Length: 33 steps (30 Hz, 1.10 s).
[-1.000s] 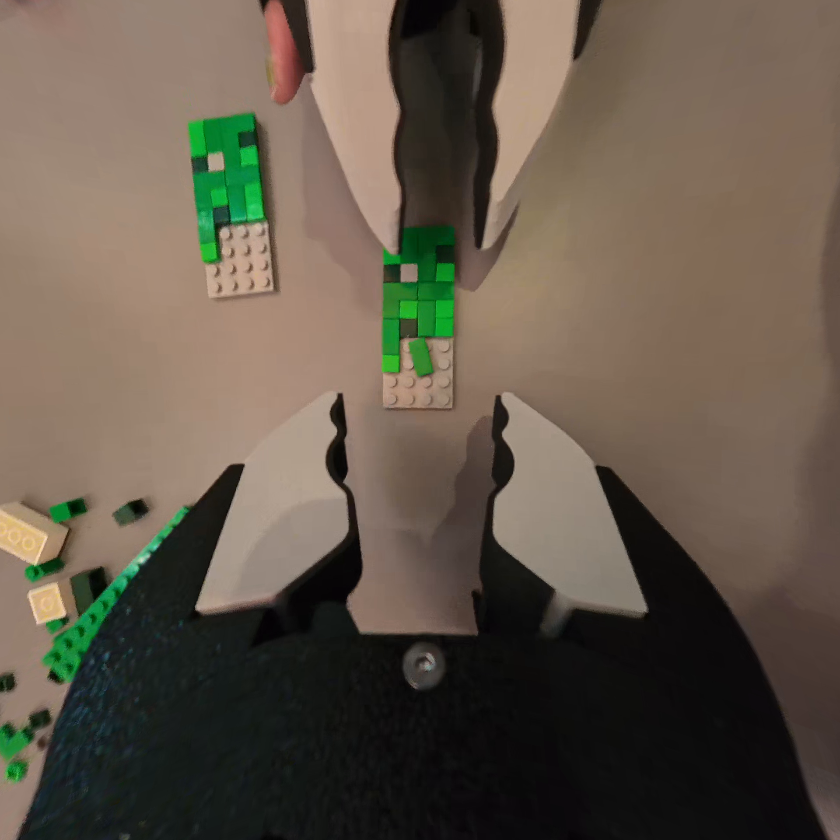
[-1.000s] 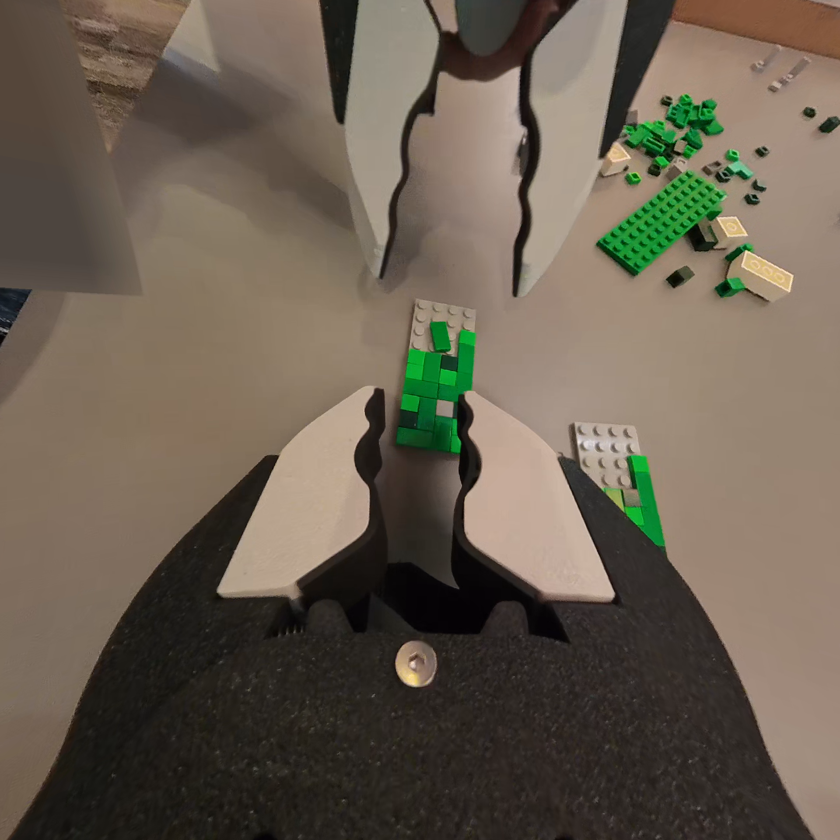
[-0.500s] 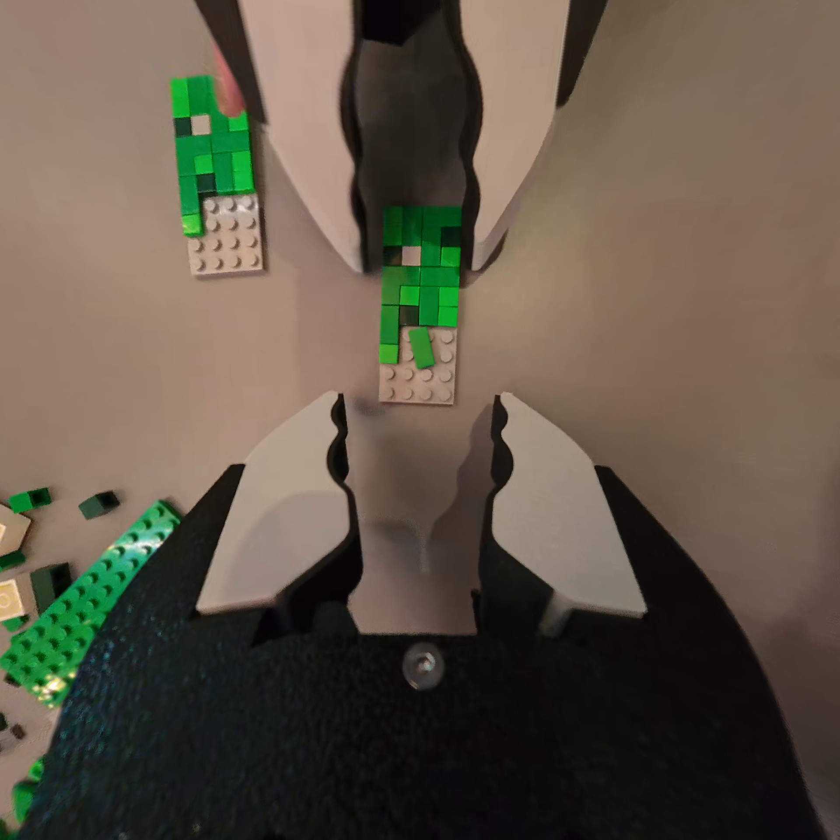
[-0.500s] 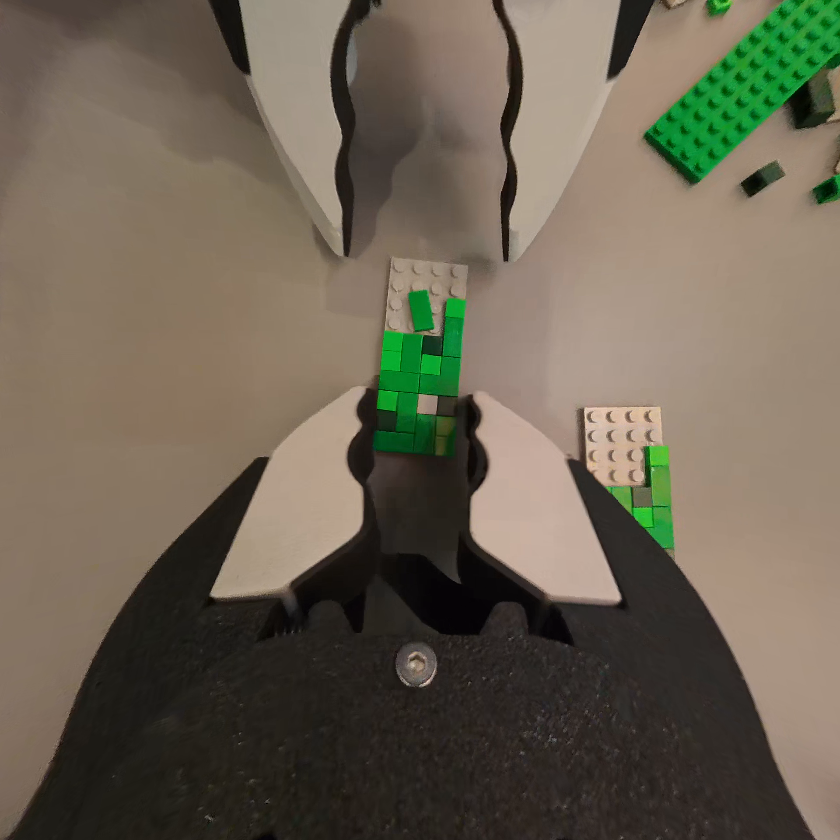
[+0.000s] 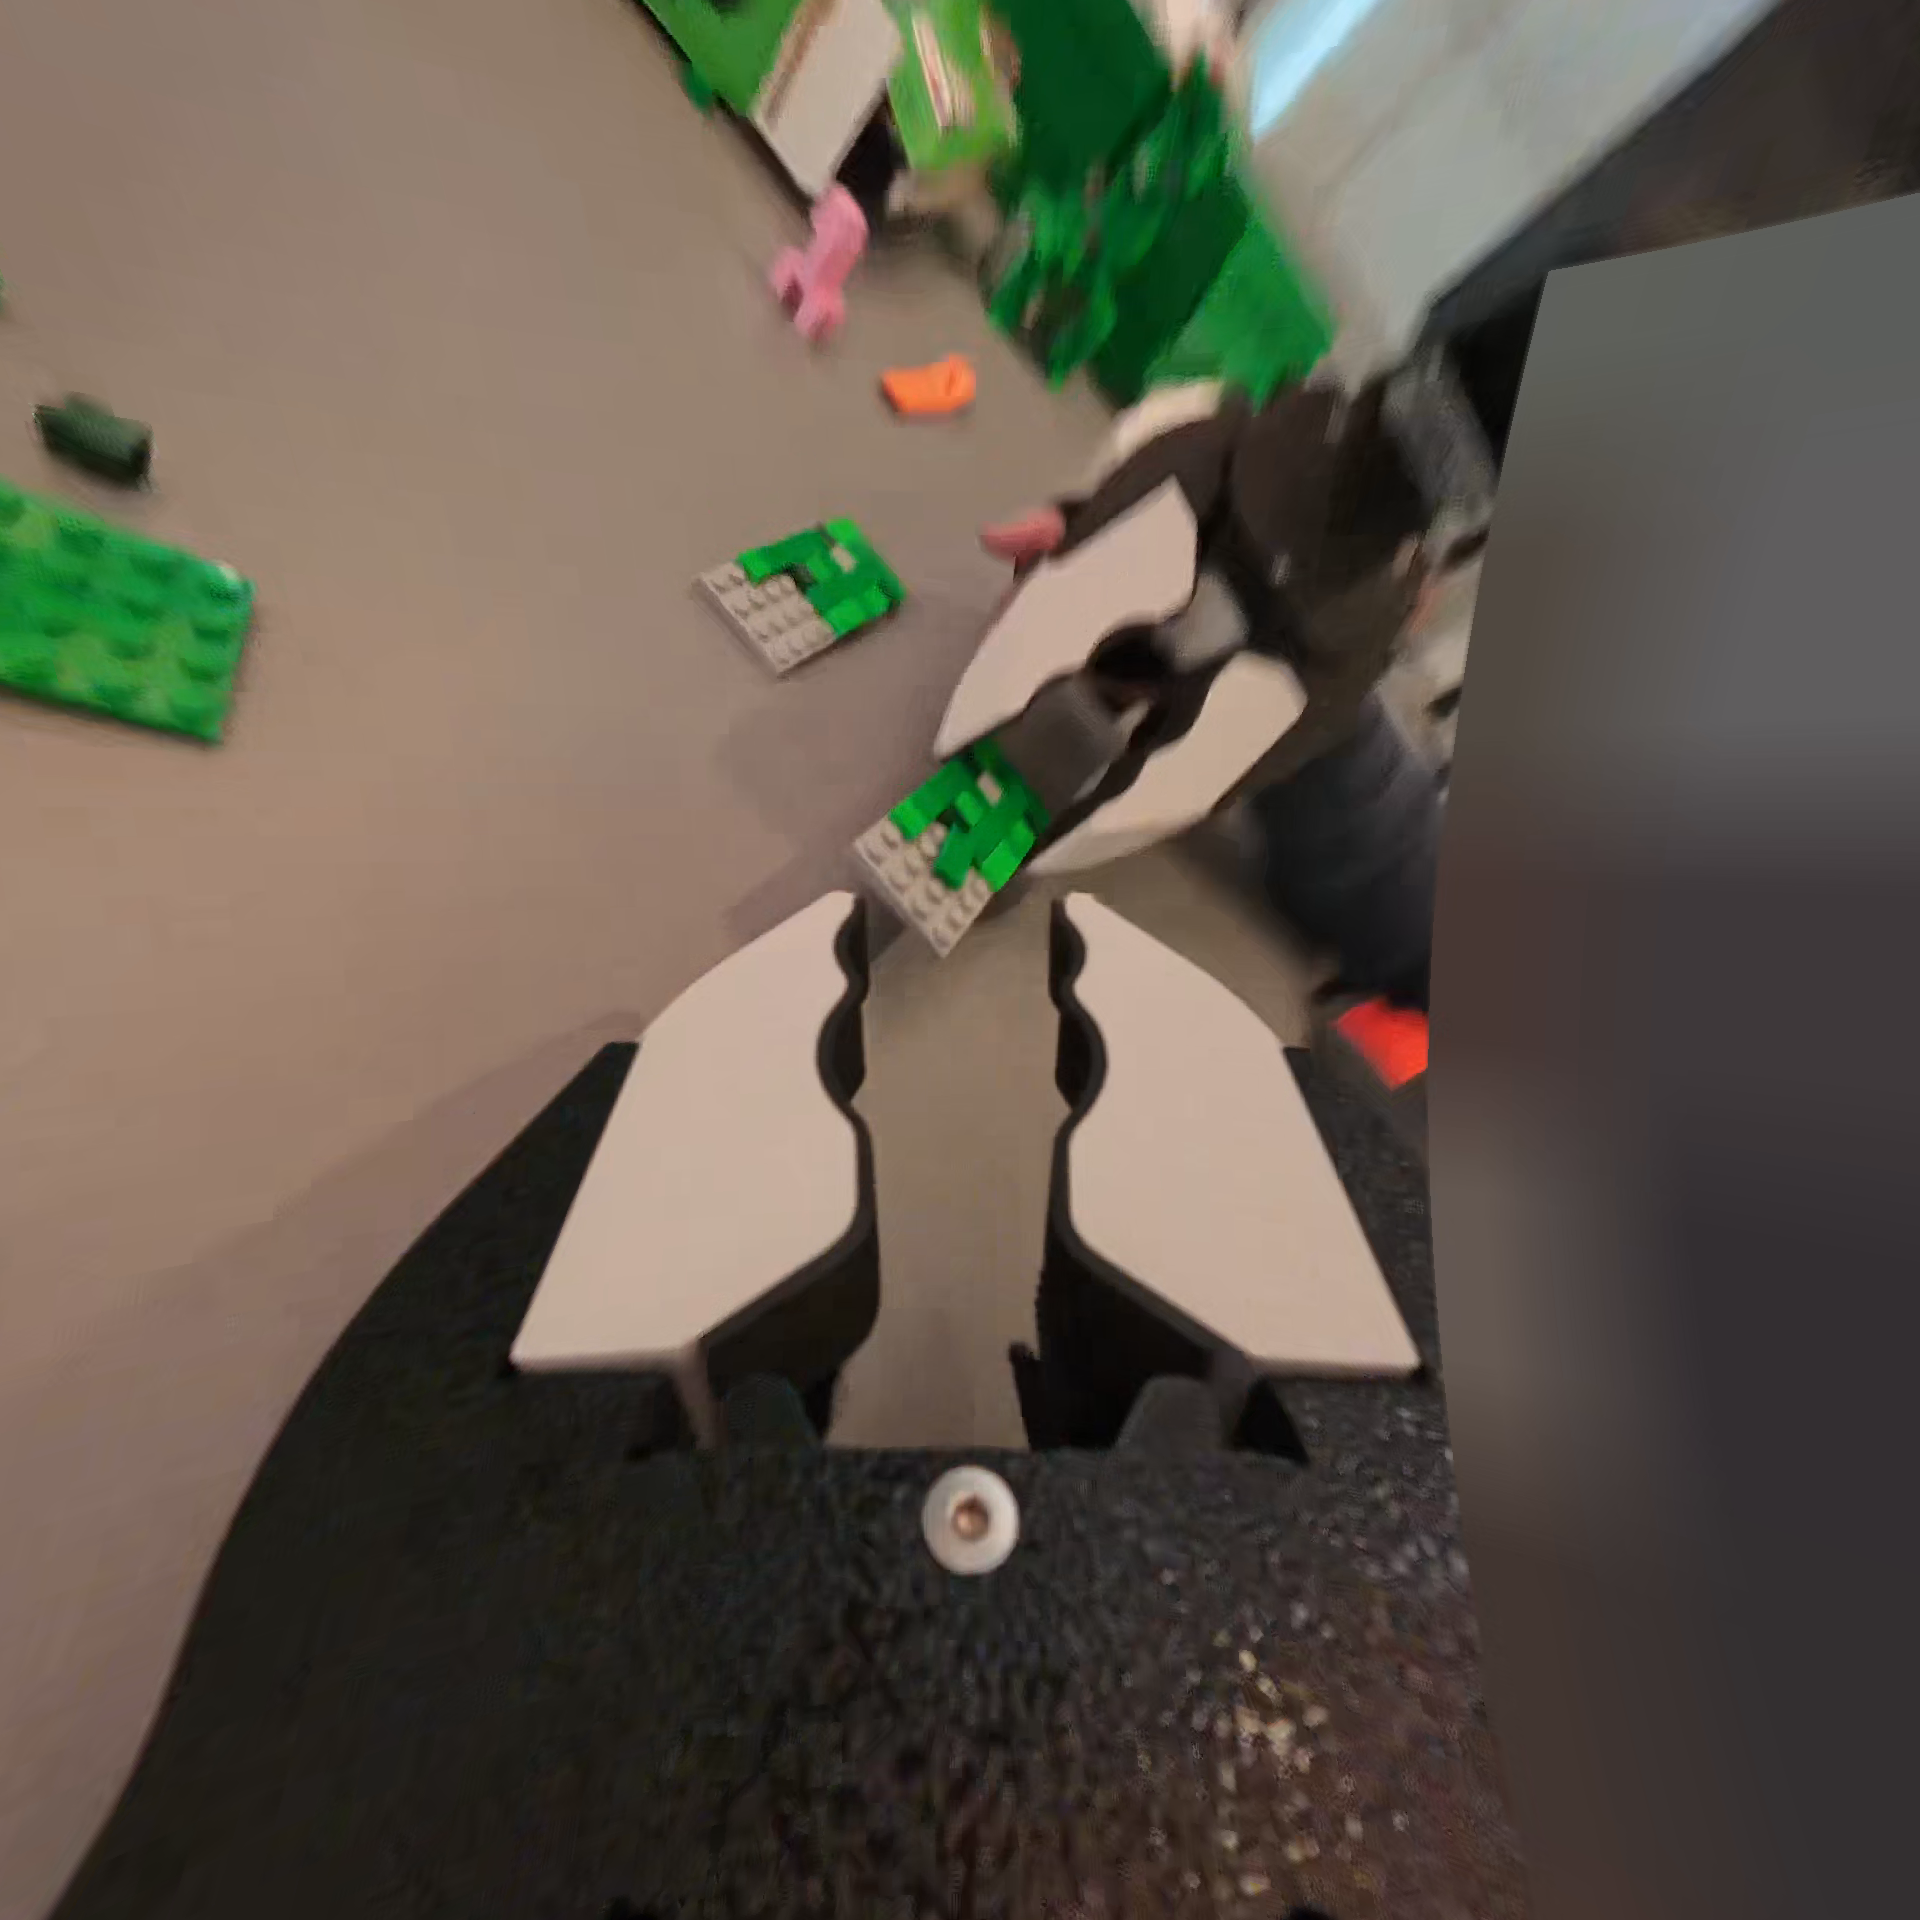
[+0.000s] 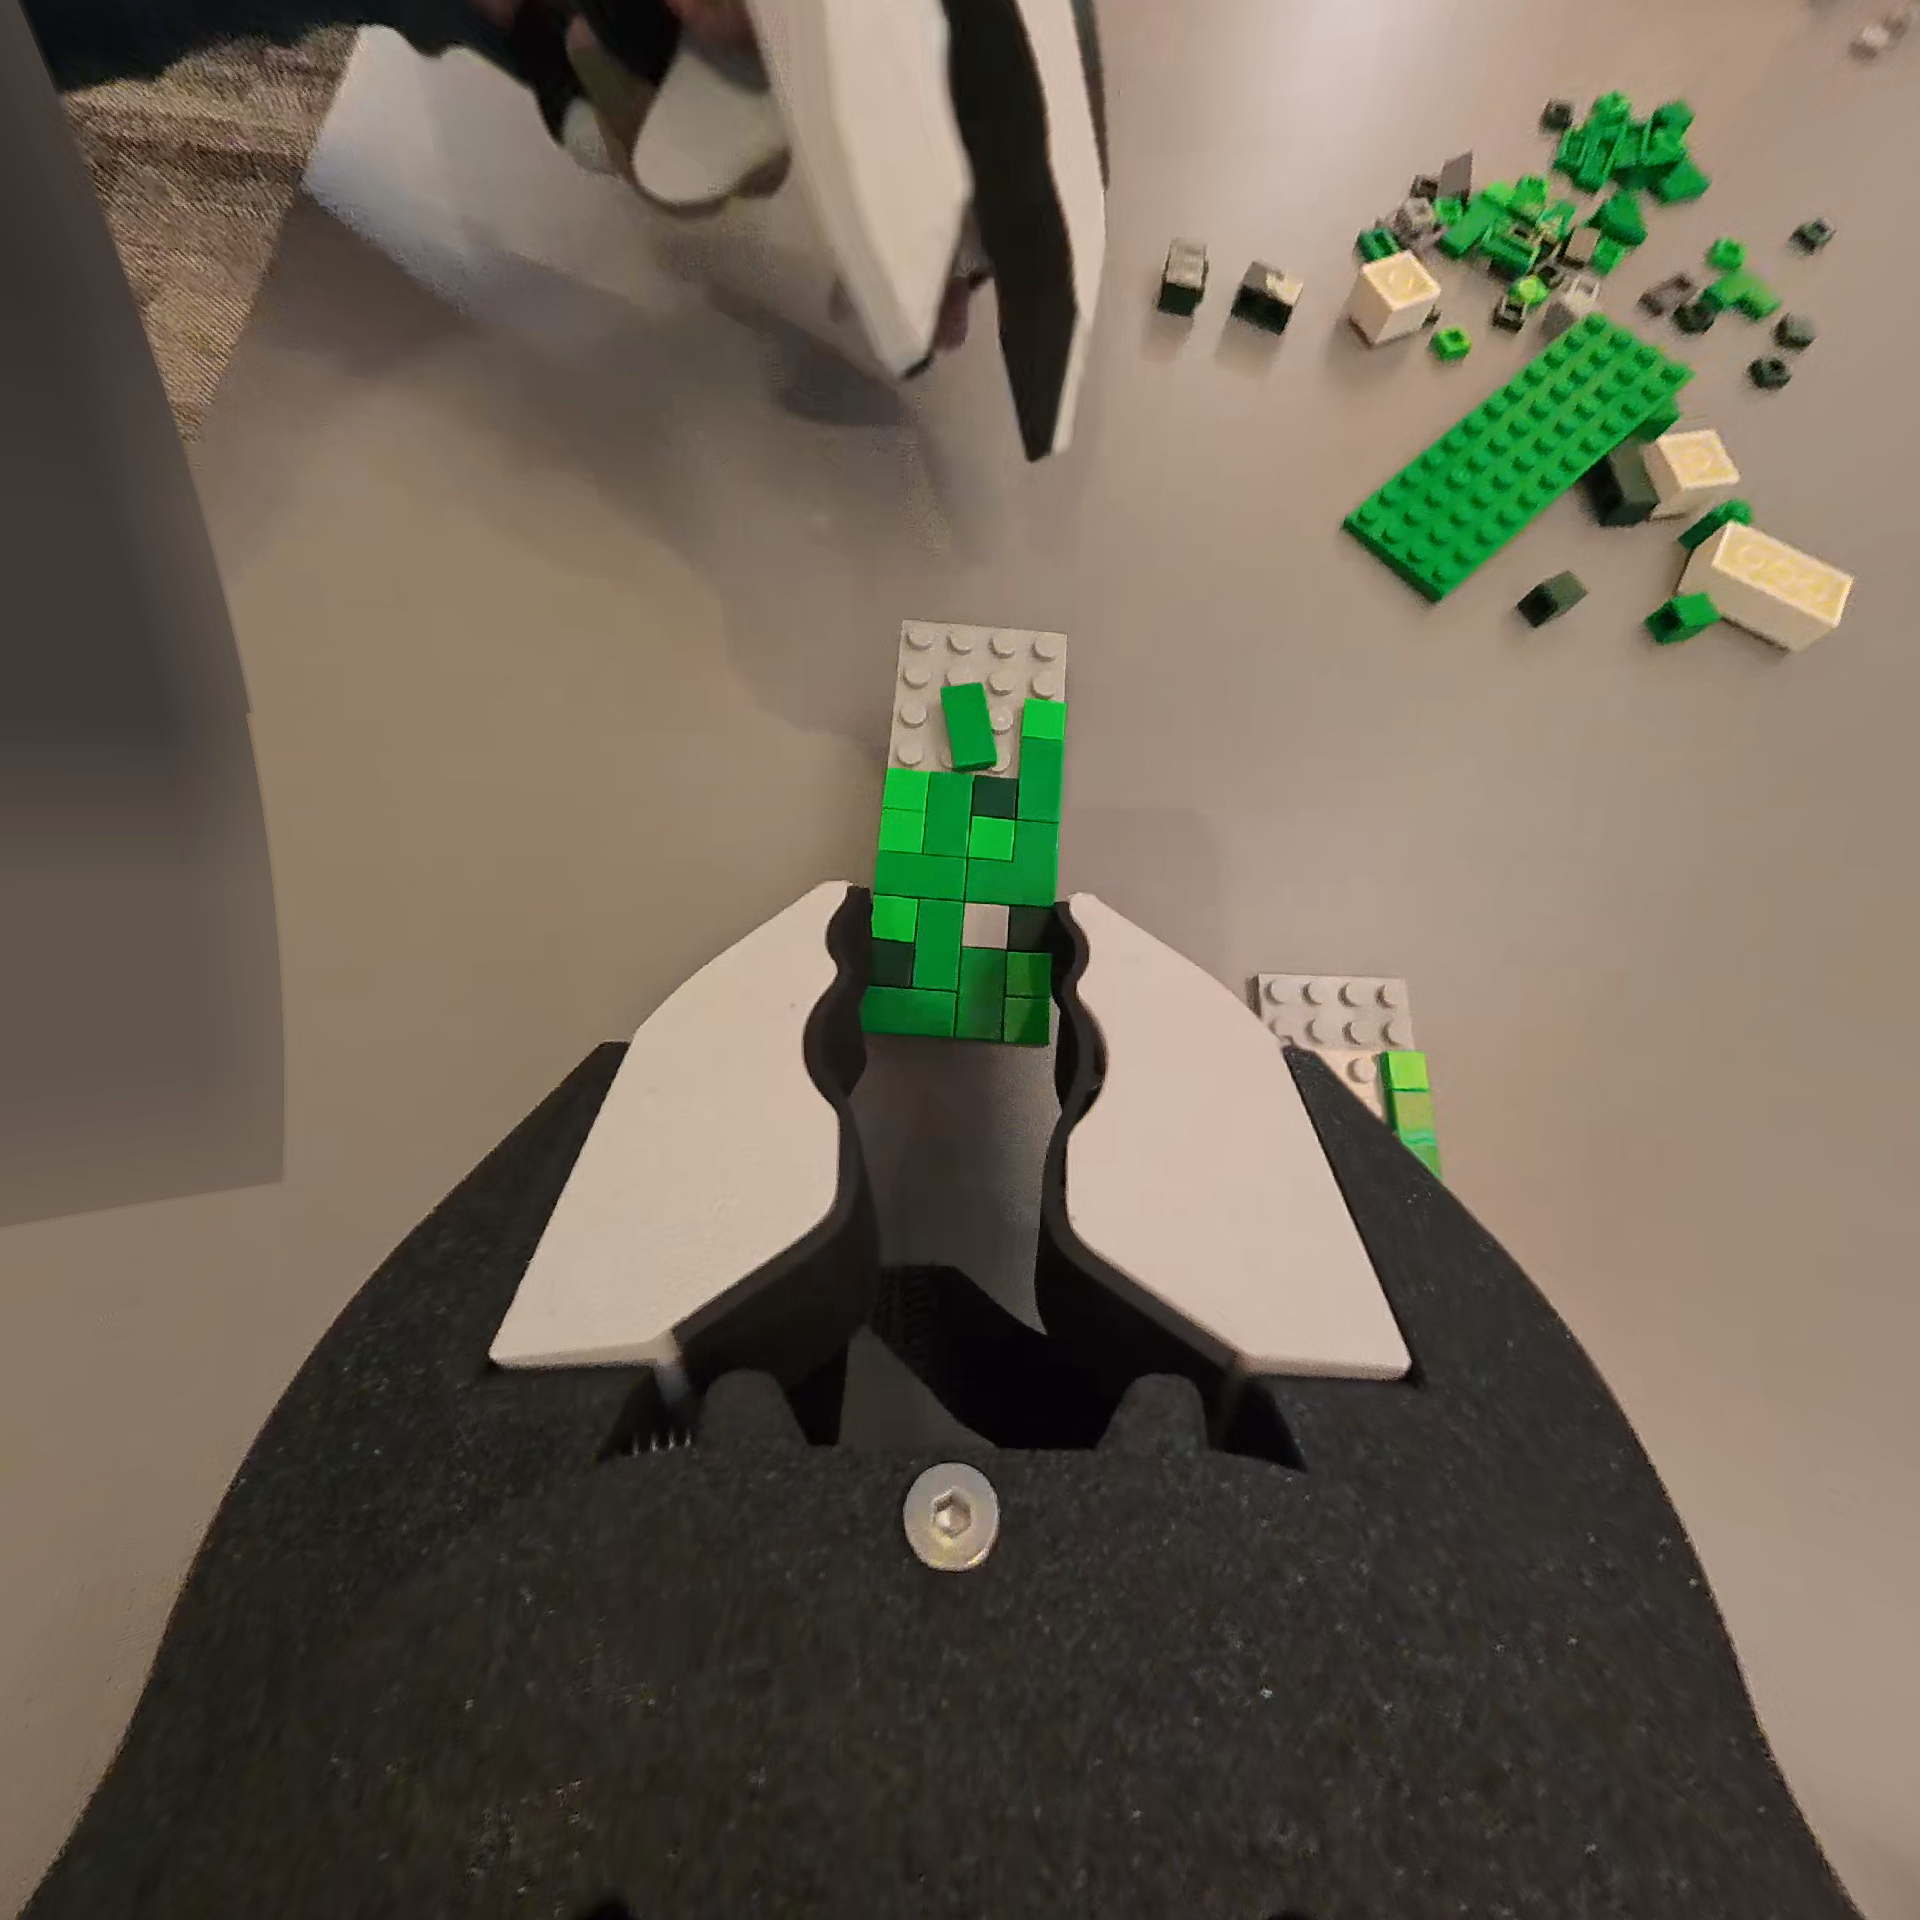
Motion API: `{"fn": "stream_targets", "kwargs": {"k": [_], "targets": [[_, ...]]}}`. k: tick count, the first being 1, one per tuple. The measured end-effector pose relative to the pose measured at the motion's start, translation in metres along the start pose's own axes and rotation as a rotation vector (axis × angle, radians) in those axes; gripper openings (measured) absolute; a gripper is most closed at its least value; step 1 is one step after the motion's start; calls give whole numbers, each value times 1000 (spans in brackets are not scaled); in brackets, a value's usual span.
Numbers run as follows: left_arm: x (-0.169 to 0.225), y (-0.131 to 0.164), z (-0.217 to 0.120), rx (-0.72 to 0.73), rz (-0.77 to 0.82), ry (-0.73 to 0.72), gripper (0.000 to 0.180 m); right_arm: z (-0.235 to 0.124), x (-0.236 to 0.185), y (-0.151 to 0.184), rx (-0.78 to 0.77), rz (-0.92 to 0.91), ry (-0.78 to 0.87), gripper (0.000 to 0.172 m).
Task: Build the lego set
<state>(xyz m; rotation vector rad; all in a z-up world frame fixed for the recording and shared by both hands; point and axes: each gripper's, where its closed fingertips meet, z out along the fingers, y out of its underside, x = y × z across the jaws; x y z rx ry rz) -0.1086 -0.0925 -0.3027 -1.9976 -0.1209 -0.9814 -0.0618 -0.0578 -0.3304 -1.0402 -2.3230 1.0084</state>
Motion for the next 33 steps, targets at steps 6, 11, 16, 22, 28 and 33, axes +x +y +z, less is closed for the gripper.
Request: {"fn": "stream_targets", "kwargs": {"k": [6,11,16,22,28,33], "targets": [[5,5,11,17,-337,211,38,-10,-6,-13,55,-48,-9,32],[18,4,18,-6,-365,300,30,-14,-11,-20,56,-103,1,32],[22,10,24,-55,-388,335,25,-15,-14,-22,46,-138,11,32],[21,8,26,-22,-420,372,5,-12,-12,-21,31,-132,18,33],[14,8,29,35,-490,382,4,-19,-6,-39,102,-196,86,30],[10,12,34,19,-515,353,4,-10,-19,-36,30,-234,1,17]]}}
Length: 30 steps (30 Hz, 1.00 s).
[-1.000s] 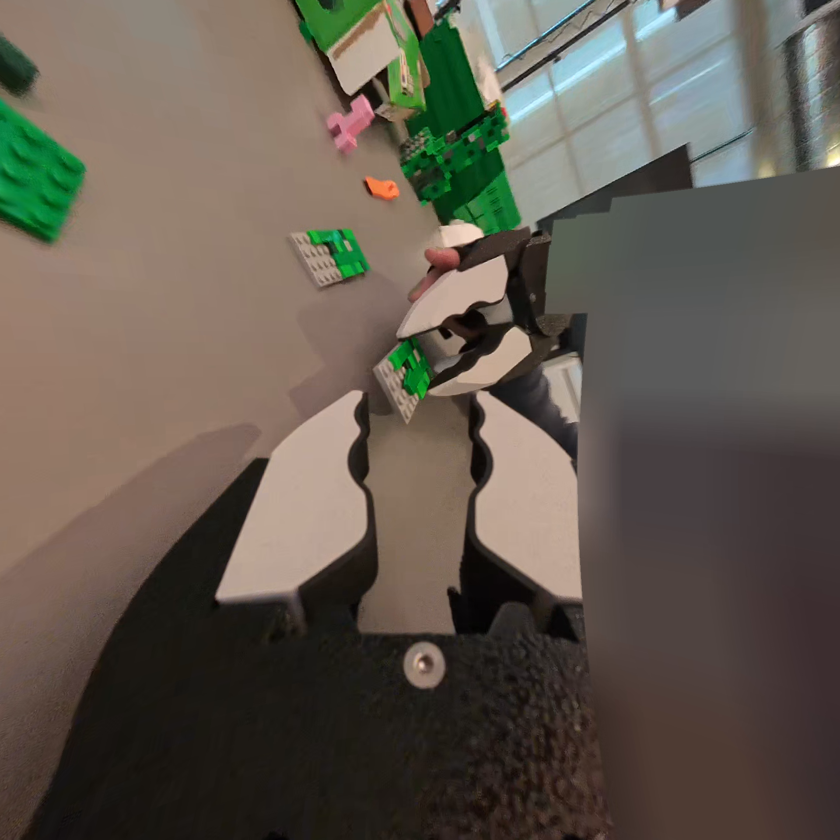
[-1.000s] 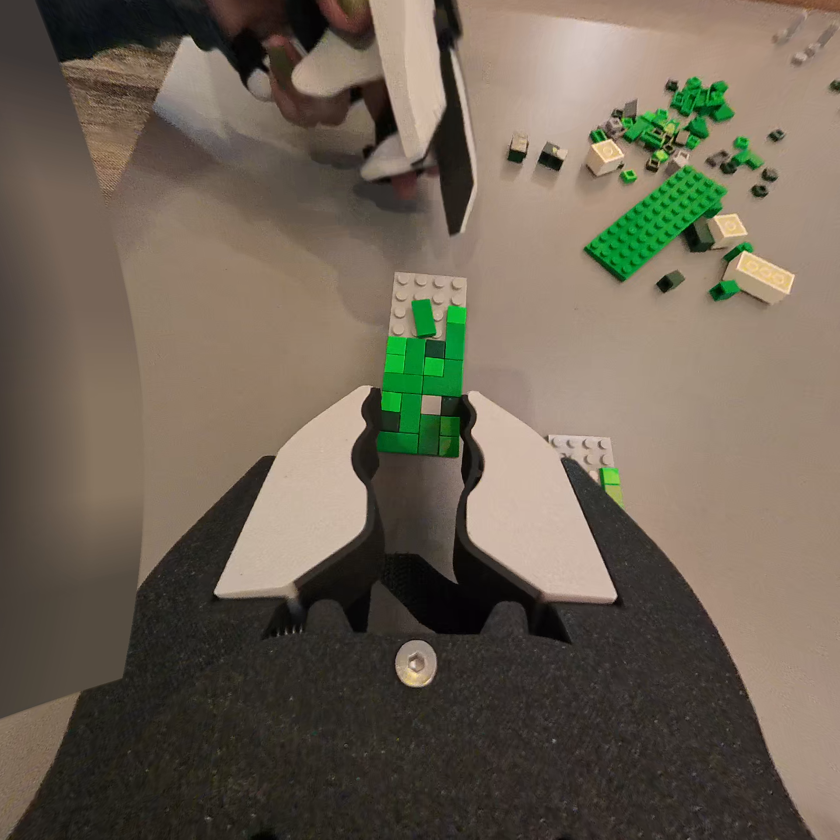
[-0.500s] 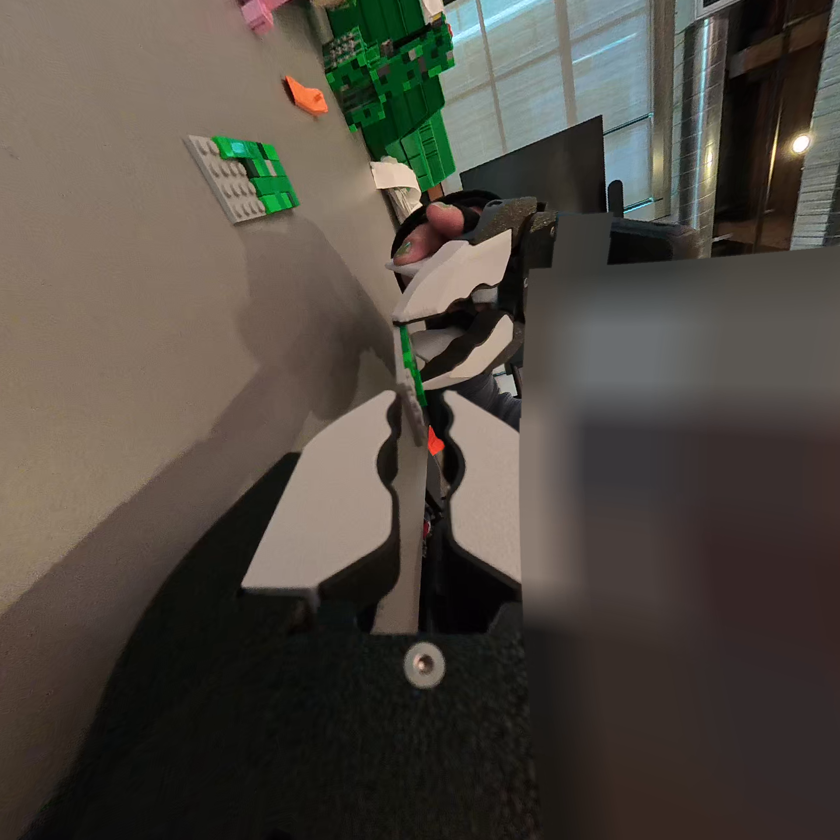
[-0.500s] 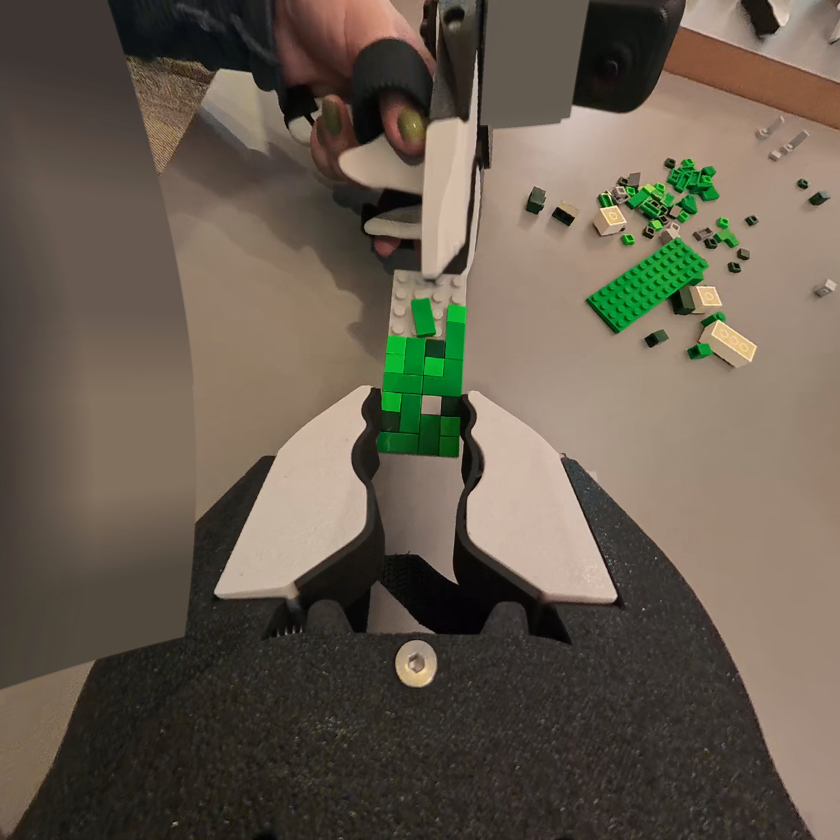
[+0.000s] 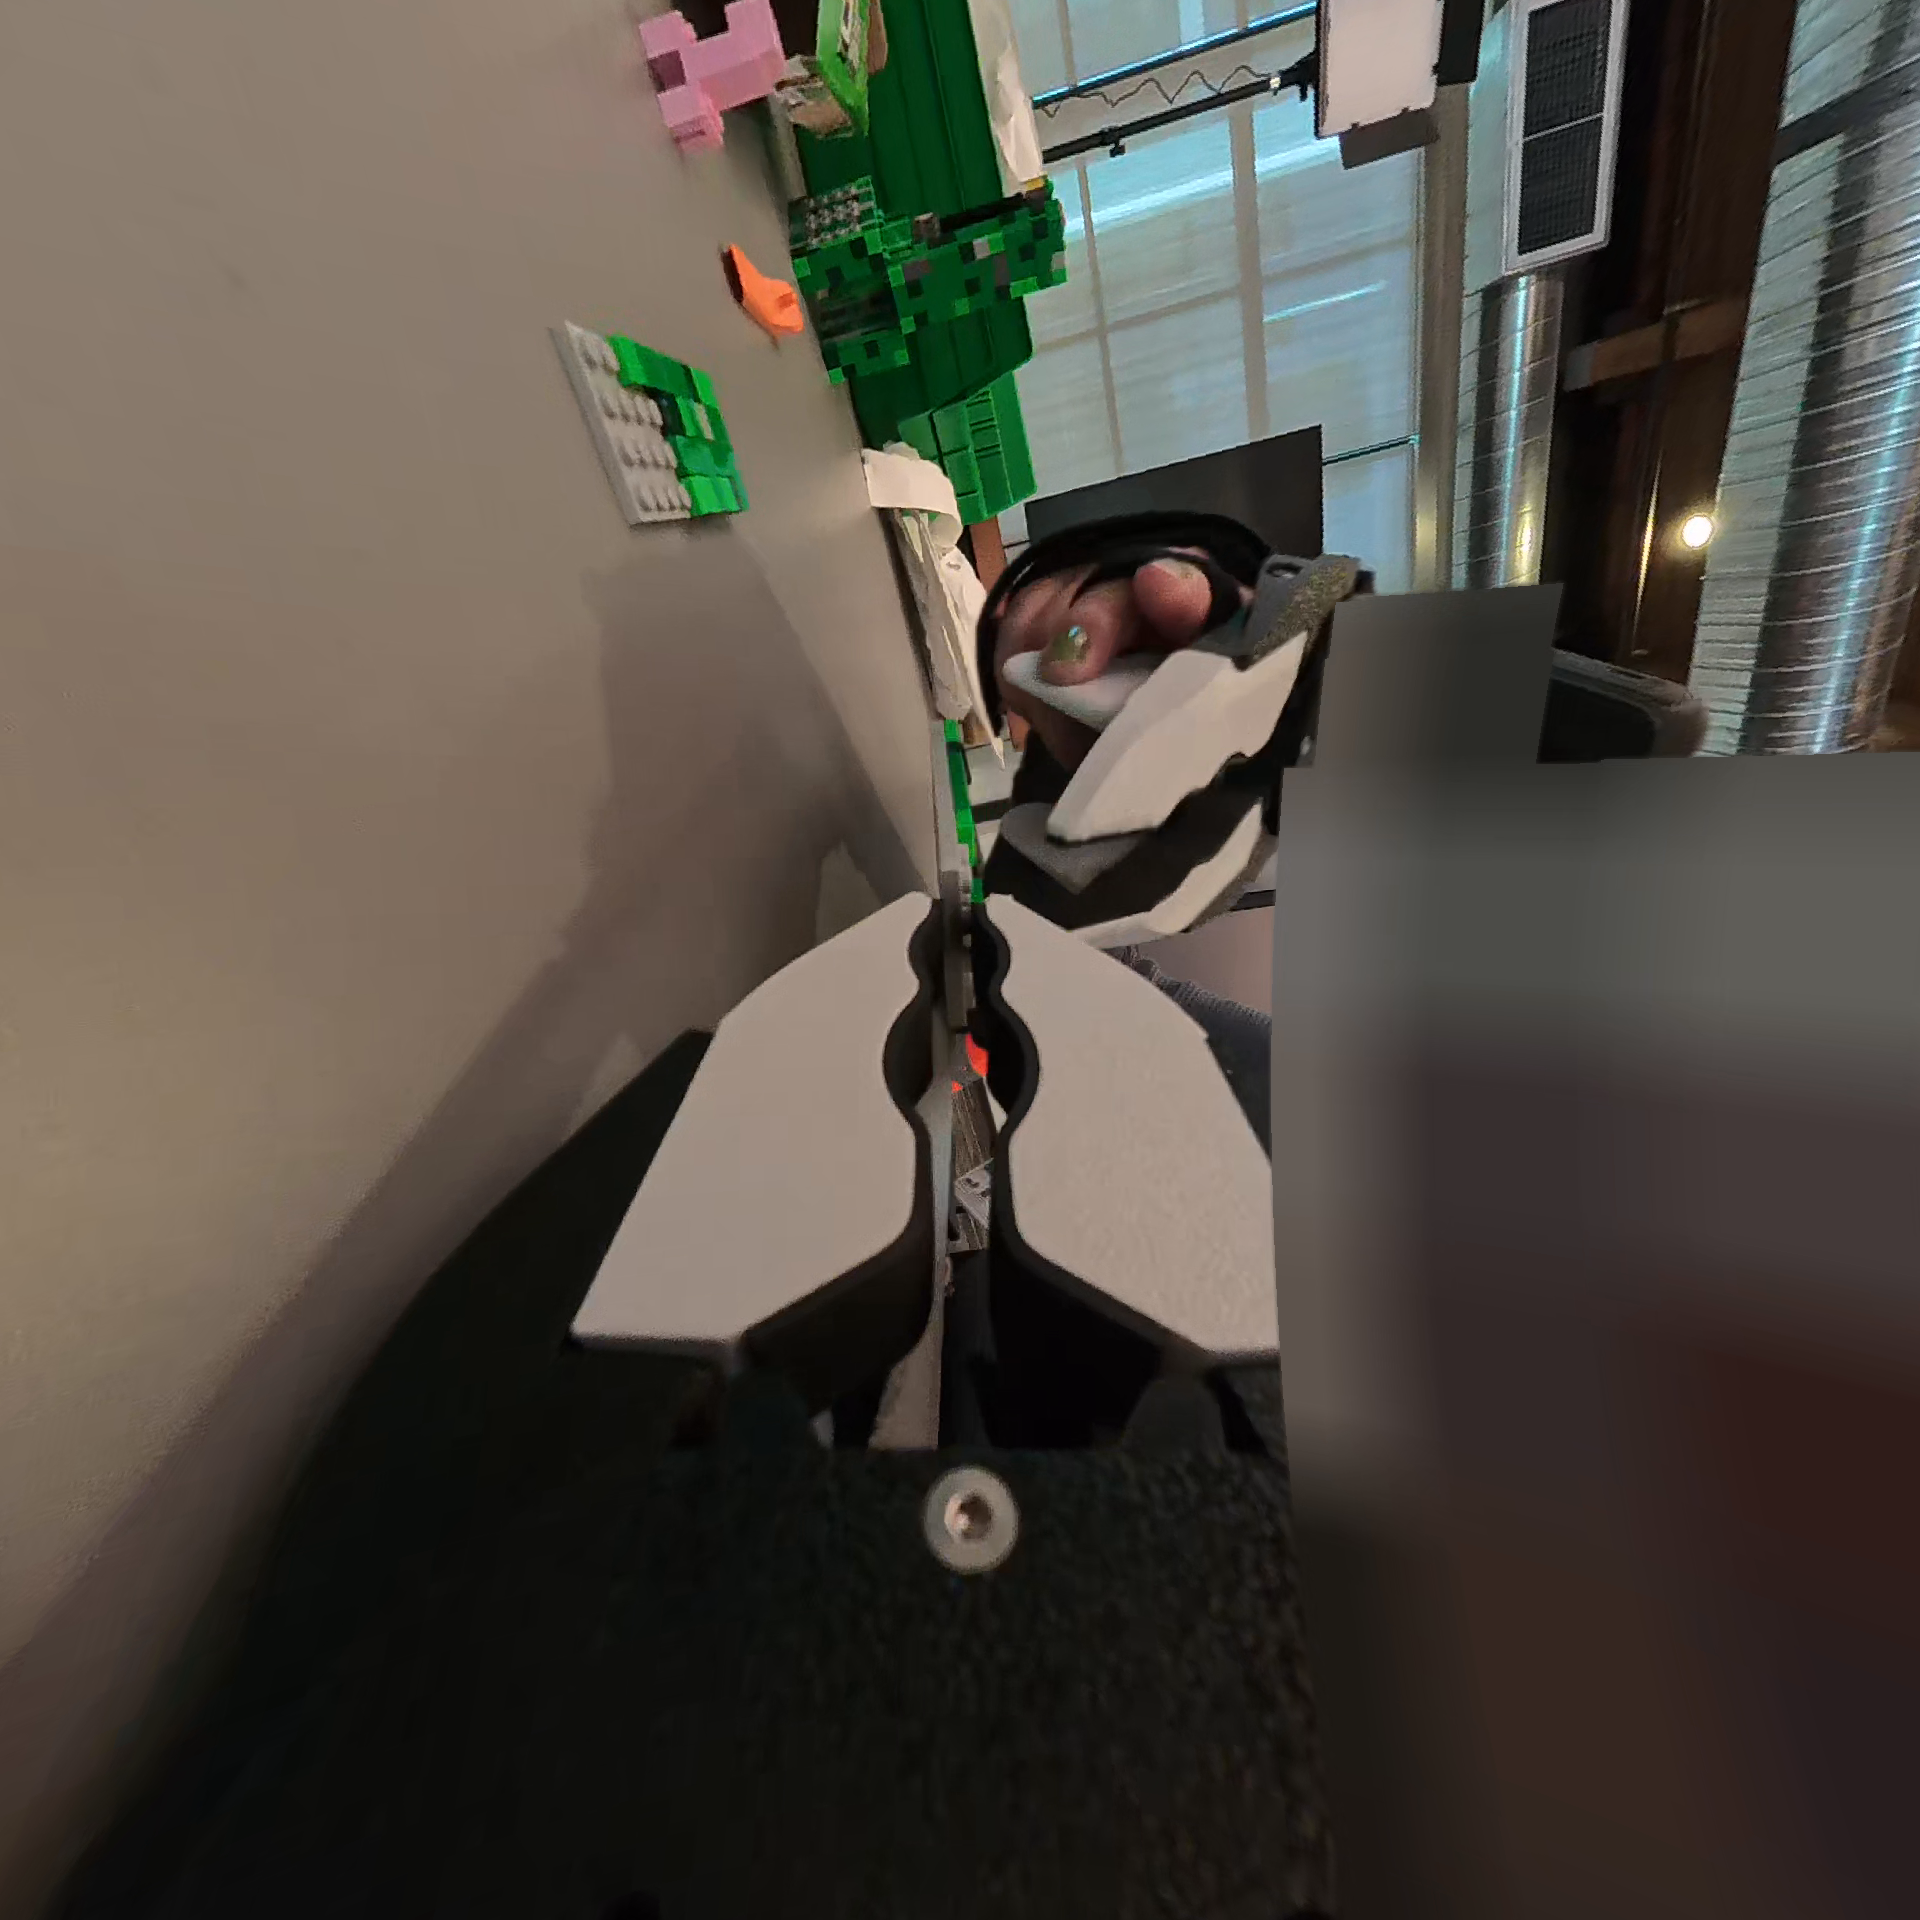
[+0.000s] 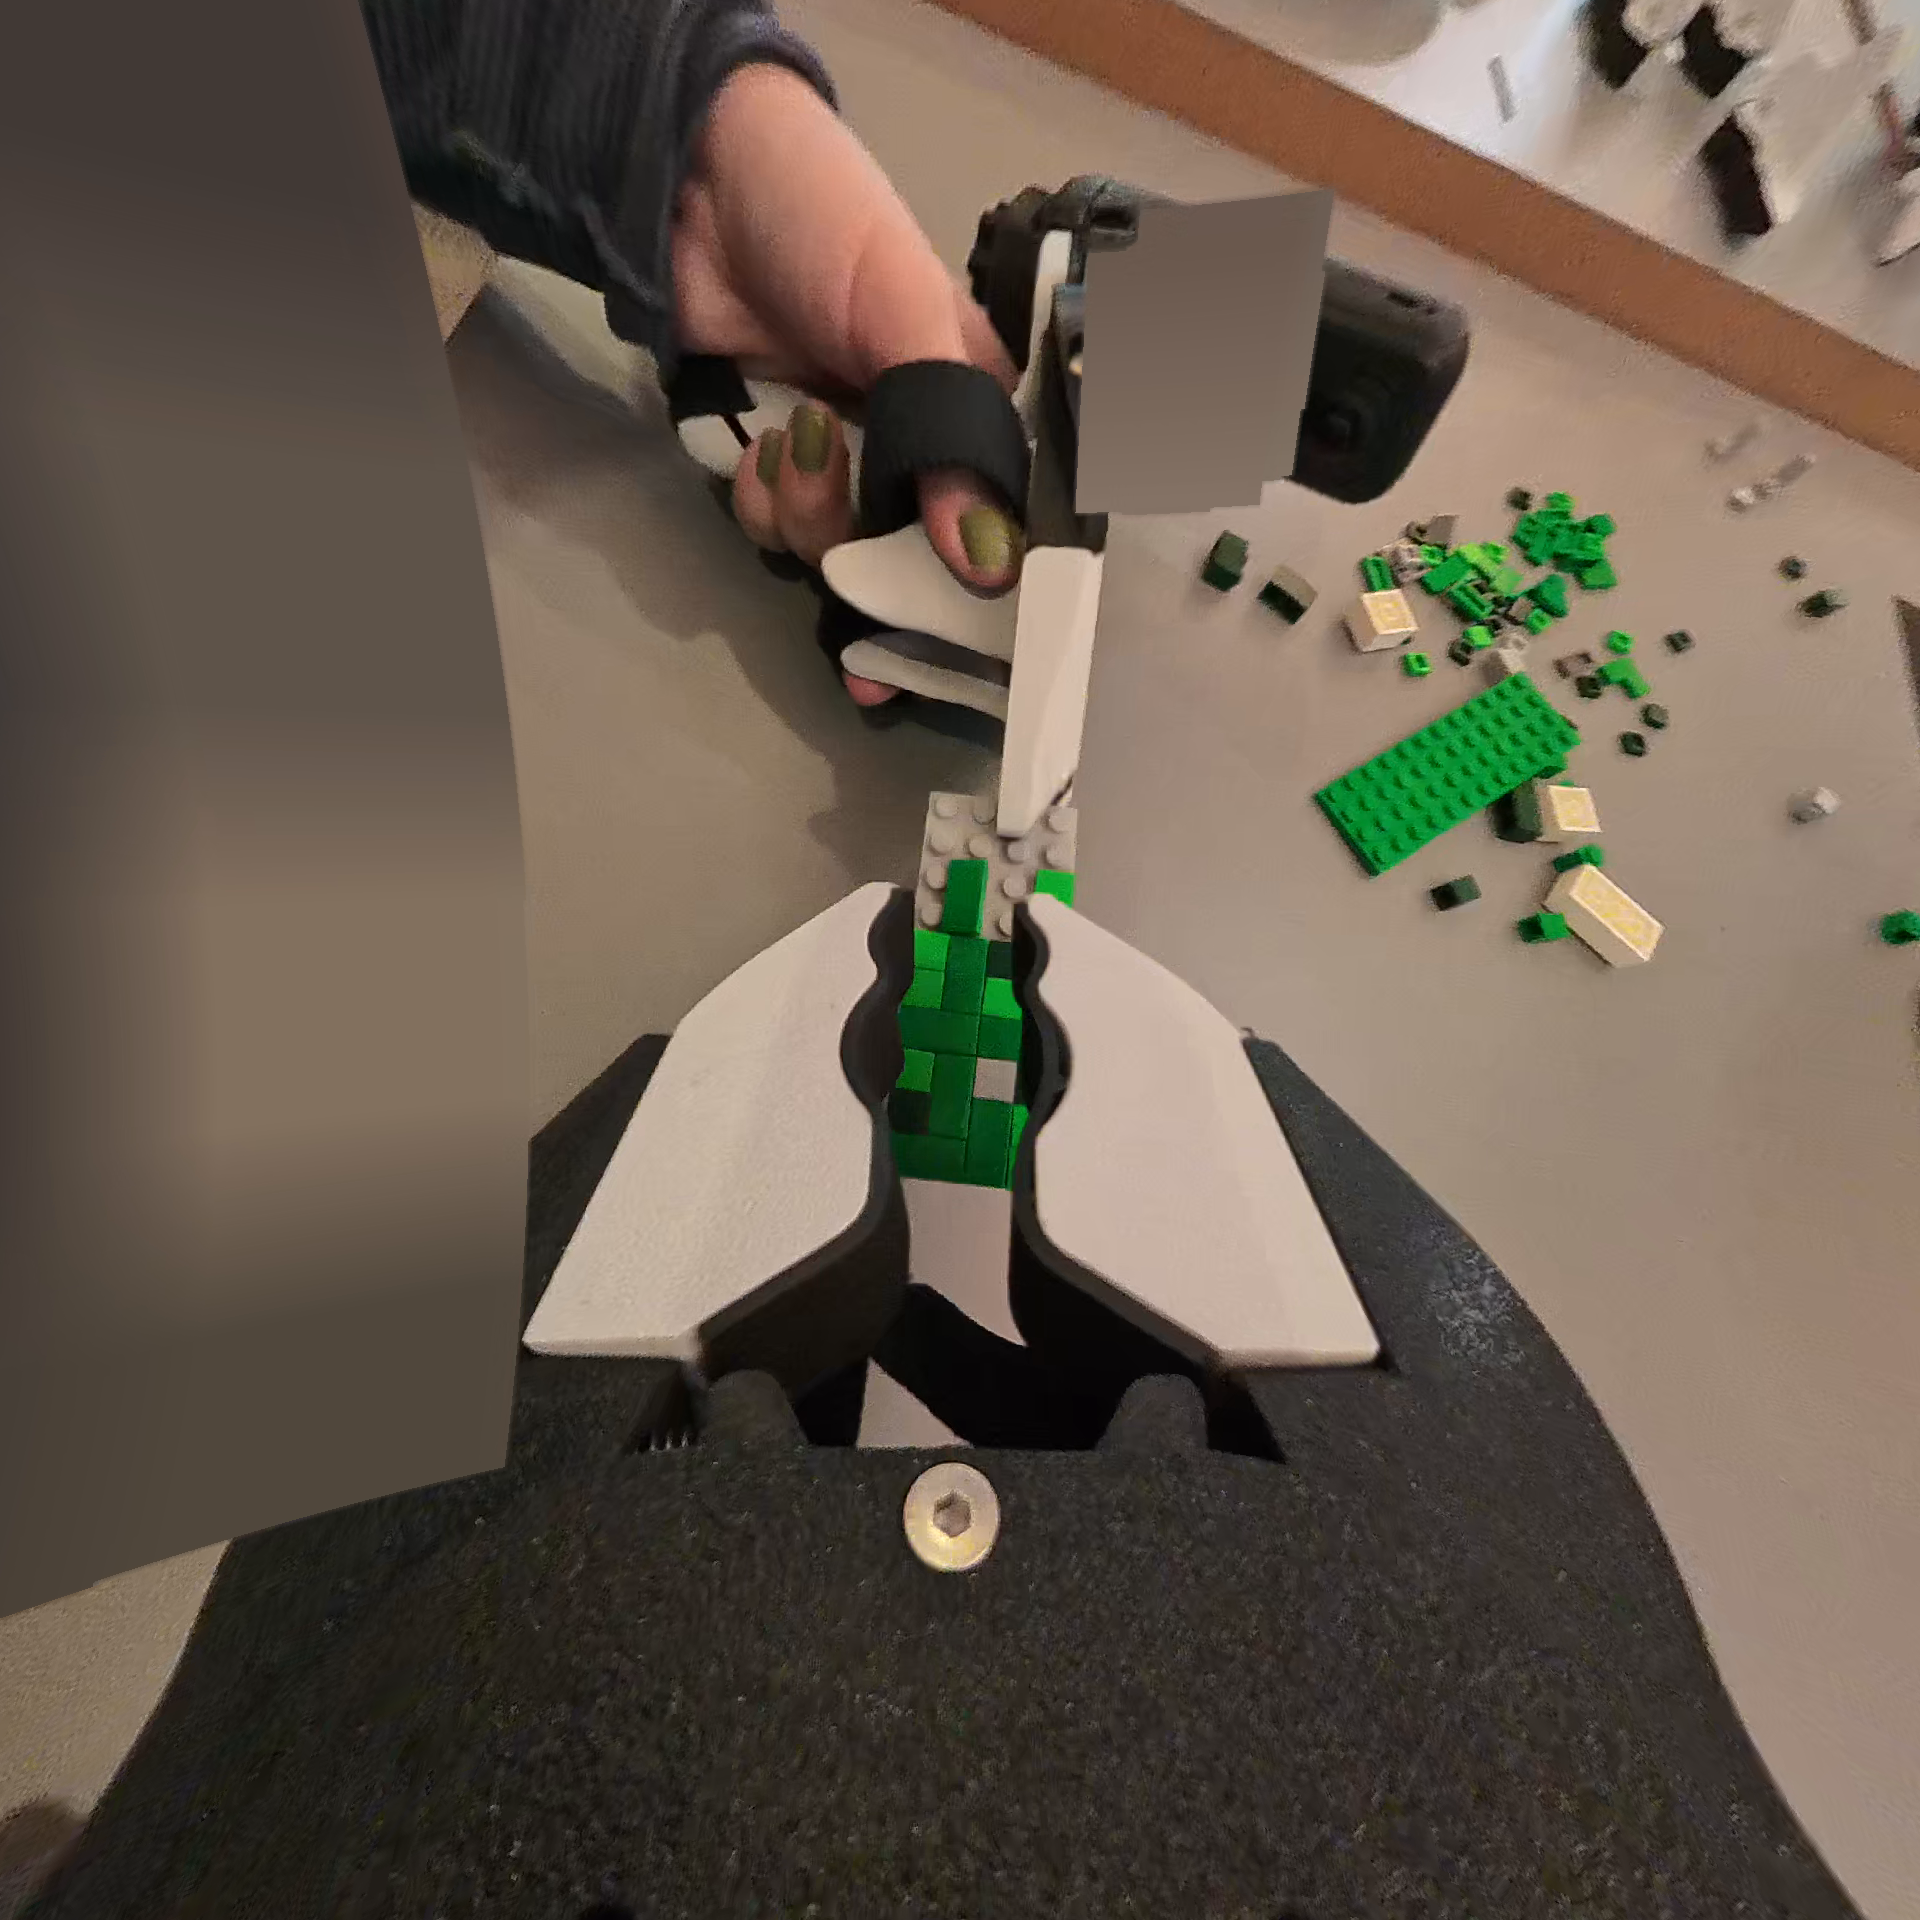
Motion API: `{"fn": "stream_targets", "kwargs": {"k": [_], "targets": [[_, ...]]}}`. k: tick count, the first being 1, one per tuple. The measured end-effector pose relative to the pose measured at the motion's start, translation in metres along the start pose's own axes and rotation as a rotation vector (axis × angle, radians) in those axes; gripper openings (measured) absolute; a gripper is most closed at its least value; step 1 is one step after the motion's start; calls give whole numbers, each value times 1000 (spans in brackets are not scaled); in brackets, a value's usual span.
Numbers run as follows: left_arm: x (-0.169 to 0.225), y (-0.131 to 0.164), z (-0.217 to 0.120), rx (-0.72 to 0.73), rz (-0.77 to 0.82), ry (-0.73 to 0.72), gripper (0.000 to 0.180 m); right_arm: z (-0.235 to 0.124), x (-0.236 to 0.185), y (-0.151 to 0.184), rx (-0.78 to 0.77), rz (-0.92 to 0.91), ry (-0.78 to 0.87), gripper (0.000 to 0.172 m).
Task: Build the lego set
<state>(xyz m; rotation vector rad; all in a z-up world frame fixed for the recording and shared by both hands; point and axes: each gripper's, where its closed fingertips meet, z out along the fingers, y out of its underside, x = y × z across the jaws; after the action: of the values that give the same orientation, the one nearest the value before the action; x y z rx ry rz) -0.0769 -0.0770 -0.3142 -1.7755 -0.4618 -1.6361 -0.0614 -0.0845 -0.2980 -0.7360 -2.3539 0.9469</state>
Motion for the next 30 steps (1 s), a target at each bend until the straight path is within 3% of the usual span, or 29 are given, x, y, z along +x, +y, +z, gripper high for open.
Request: {"fn": "stream_targets", "kwargs": {"k": [5,11,30], "targets": [[-5,2,2,-12,2,-27,4,12,-2,10,-157,-29,-28,12],[-6,2,4,-14,9,-29,4,19,-2,16,-242,-52,-23,7],[-6,5,6,-29,17,-24,4,15,2,15,-280,-13,12,7]]}}
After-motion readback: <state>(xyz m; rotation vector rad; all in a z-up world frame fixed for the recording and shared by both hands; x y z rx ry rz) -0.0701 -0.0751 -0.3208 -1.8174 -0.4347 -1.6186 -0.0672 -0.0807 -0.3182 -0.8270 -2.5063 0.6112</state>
